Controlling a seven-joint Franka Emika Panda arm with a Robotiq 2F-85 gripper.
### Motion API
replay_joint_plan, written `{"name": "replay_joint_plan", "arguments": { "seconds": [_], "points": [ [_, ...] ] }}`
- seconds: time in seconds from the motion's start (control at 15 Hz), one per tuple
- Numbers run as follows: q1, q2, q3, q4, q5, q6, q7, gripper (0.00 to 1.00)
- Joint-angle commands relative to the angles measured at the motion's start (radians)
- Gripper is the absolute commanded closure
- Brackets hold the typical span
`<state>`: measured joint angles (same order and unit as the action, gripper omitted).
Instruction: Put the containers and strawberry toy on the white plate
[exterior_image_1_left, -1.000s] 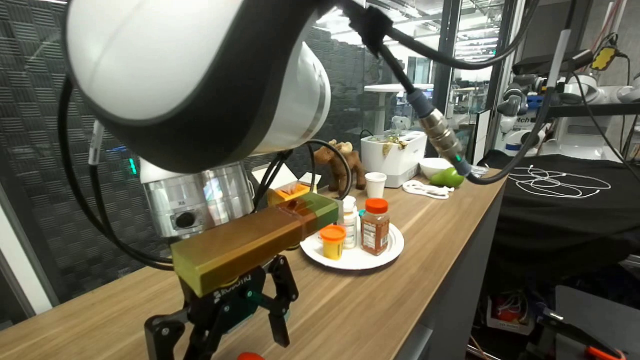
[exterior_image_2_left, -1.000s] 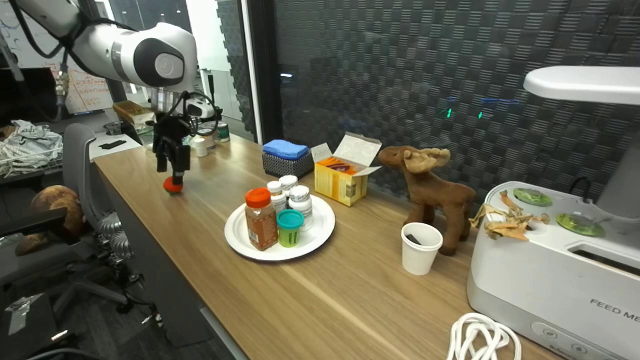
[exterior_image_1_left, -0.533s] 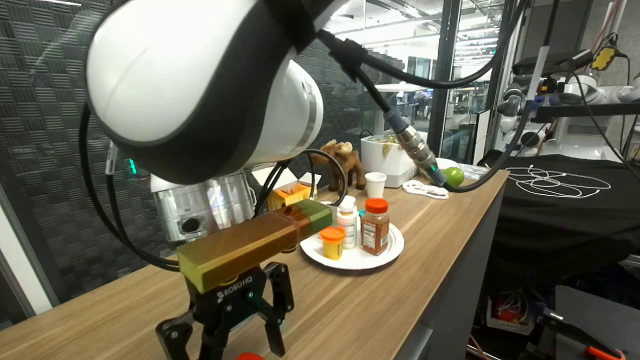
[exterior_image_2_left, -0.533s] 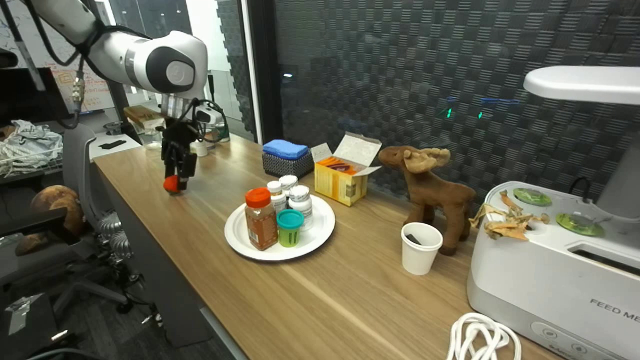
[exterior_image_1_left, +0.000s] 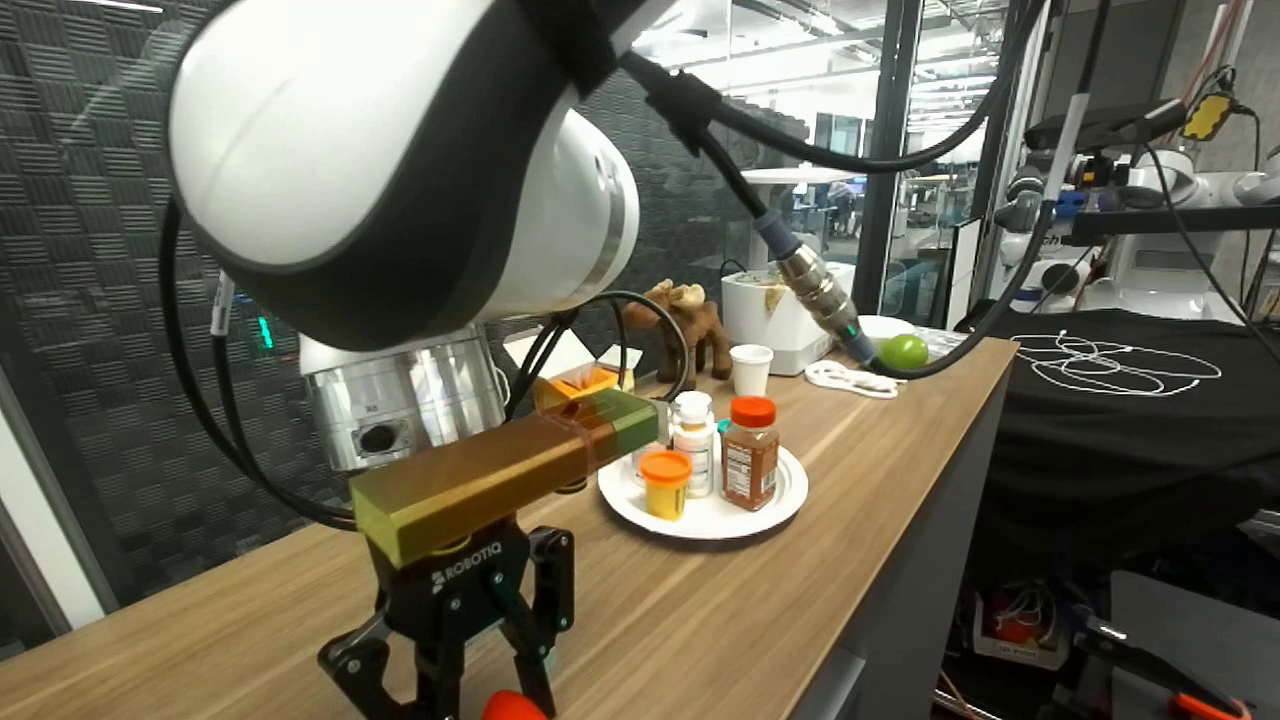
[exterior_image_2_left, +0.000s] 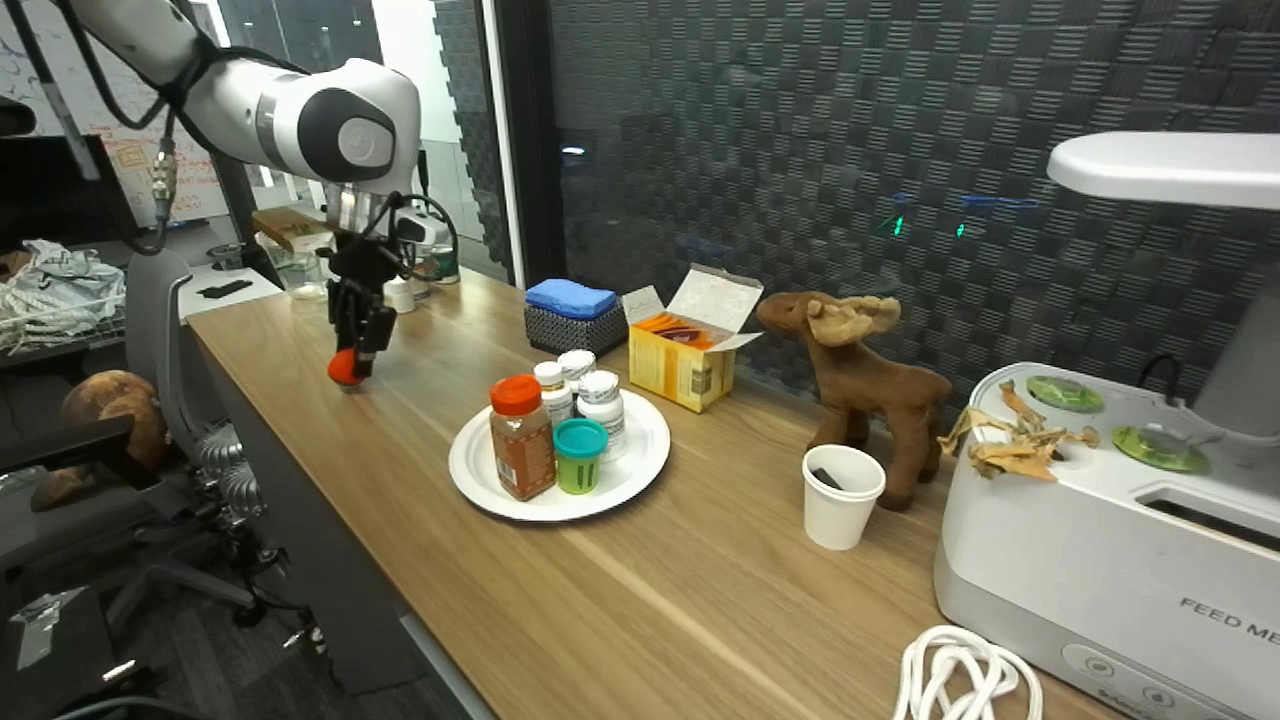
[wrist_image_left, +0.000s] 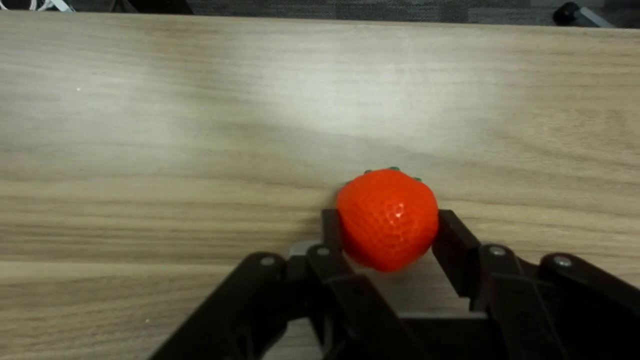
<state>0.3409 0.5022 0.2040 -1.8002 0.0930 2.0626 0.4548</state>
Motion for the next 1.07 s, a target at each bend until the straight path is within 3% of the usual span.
{"name": "replay_joint_plan", "arguments": {
  "seconds": [0.0, 0.53, 1.0],
  "points": [
    [0.002, -0.018, -0.014, 0.023, 0.016, -0.024, -0.009, 0.75],
    [-0.003, -0.143, -0.093, -0.030, -0.116, 0.012, 0.026, 0.75],
    [-0.013, -0.221, -0.139, -0.107, -0.300, 0.050, 0.097, 0.75]
  ]
}}
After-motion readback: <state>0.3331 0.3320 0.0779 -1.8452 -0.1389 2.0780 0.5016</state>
